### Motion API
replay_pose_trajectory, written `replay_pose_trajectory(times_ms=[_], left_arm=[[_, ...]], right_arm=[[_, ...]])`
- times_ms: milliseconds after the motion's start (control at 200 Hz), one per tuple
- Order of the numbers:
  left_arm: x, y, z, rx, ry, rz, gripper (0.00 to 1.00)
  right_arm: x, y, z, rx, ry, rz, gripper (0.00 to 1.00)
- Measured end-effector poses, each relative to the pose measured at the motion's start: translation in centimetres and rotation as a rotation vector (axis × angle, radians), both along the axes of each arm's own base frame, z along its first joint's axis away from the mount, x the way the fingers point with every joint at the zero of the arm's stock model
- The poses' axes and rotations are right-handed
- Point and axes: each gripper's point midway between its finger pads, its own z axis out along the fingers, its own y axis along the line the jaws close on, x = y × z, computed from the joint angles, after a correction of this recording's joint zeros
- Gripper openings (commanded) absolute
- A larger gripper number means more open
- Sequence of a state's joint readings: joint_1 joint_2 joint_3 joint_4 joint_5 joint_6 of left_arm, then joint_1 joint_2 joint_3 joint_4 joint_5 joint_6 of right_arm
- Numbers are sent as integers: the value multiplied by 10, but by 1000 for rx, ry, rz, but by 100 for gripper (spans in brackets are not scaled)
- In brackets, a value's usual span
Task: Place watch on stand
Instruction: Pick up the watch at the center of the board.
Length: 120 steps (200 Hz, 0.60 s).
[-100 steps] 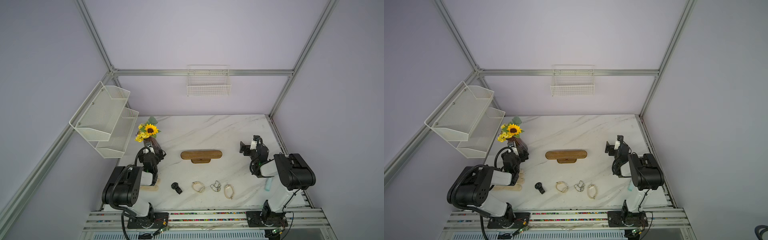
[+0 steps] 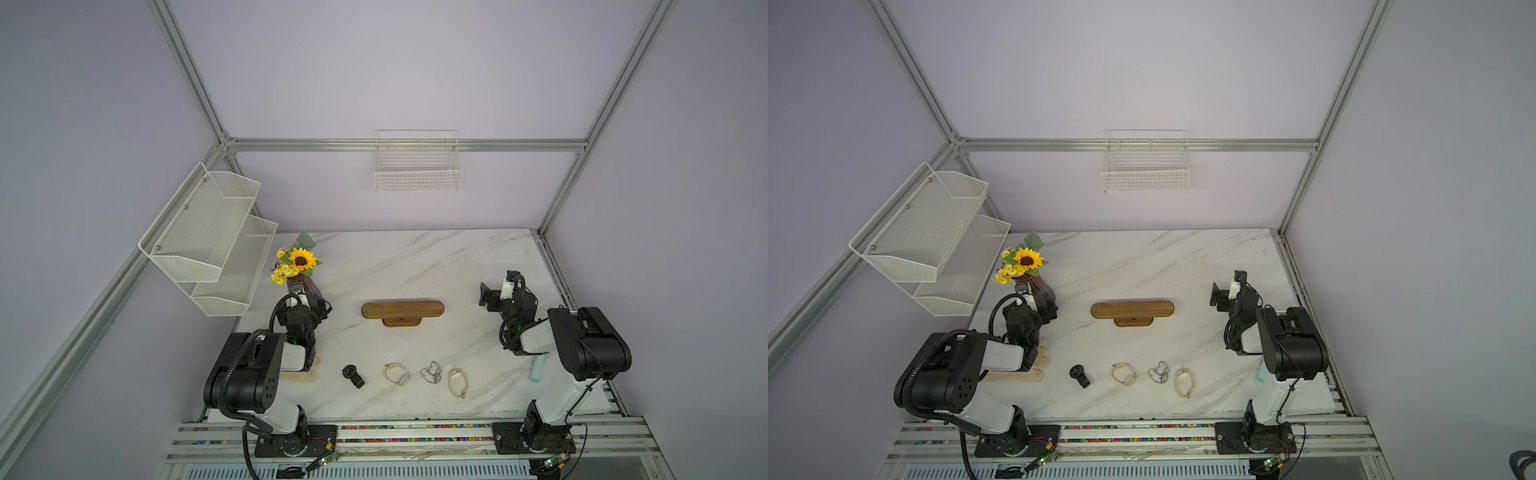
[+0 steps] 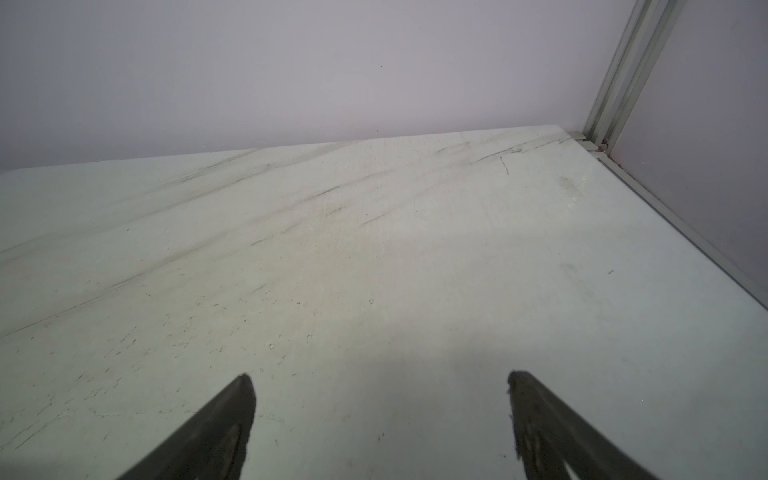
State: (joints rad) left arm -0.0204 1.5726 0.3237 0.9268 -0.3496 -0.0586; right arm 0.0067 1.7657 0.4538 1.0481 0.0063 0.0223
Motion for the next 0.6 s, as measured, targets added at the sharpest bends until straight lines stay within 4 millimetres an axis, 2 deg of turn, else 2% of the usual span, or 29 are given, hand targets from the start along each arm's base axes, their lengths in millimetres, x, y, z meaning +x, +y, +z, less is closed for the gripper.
replay_pose_trajectory(times_ms=[395,470,600], left_arm=[[-1,2,3,5,-7,13,100],[0,0,9,13,-21,7,100],[3,-6,21,27,-62,-12,100]], right_arm=[[3,-5,0,1,17,-29,97],[9,-6,12,4,12,-36,97],[13,-9,45,15,-37,-63,97]])
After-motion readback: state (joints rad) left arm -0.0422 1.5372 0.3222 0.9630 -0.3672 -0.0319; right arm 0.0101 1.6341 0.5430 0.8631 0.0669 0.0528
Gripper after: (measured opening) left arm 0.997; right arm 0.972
